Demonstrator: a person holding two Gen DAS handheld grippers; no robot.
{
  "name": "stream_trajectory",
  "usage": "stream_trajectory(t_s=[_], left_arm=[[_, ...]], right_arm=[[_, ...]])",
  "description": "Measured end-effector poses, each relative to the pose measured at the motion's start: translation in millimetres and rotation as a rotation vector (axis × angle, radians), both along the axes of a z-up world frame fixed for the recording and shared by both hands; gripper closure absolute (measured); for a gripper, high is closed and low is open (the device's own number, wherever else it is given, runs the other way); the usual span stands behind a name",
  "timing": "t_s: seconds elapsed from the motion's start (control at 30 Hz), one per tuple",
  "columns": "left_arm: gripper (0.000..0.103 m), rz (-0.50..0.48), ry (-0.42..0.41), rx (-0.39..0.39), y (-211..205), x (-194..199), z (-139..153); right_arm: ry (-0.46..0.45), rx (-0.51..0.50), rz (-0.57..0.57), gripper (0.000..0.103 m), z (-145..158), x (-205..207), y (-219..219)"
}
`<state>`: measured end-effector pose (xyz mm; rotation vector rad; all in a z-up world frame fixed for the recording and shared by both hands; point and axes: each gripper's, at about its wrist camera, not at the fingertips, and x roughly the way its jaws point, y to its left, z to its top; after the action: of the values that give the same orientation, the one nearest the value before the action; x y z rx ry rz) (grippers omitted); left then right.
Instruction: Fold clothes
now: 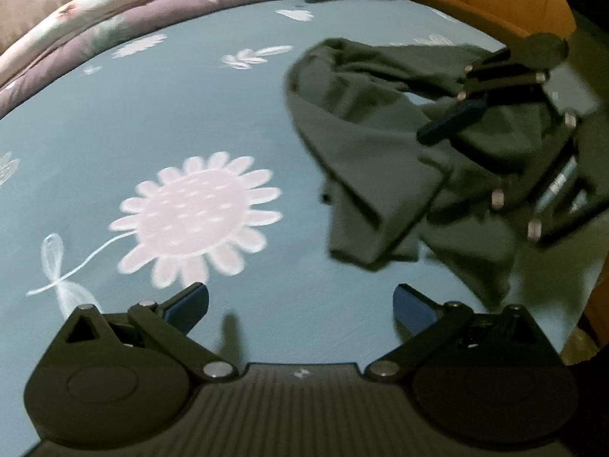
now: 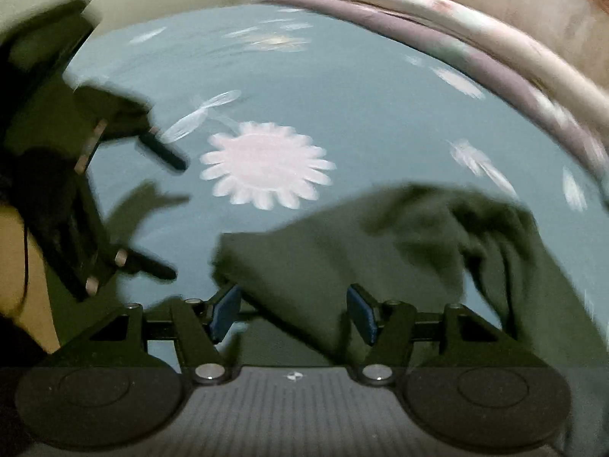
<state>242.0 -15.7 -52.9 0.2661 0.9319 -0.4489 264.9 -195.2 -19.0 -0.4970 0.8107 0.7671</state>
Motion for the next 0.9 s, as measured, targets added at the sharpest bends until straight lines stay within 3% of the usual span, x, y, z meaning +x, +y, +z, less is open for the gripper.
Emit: stream_trajectory(t_s=[0.1, 0.2, 0.23, 0.43, 0.73, 0.9], left_arm=[[0.001, 0.024, -0.016, -0.021, 16.3, -4.7, 2.6], [0.001, 0.035, -0.028, -0.032, 28.3, -8.6, 2.6], [0.001, 0.035, -0.032, -0.036, 32.4, -10.1, 2.5], [0.001, 0.010, -0.042, -0.059, 53.6, -17.1, -1.1], [0.001, -0.011, -0.141, -0.030, 75.4, -21.4, 9.6], [0.001, 0.029, -0.159, -0.073, 92.0, -27.5, 12.5]], right_arm=[[-0.079, -0.137, 0.143, 0.038, -12.7, -10.2, 30.2], [-0.139, -0.295, 0.217, 0.089, -28.8, -11.1, 50.4], [-0.138, -0.309, 0.218, 0.092, -27.9, -8.7, 53.8], [-0.059, -0.255, 0.158, 0.094, 4.7, 23.9, 71.6], [0.084, -0.113, 0.001, 0.096, 46.4, 122.0, 105.3], [0.098, -0.115, 0.021, 0.096, 59.0, 158.8, 143.0]])
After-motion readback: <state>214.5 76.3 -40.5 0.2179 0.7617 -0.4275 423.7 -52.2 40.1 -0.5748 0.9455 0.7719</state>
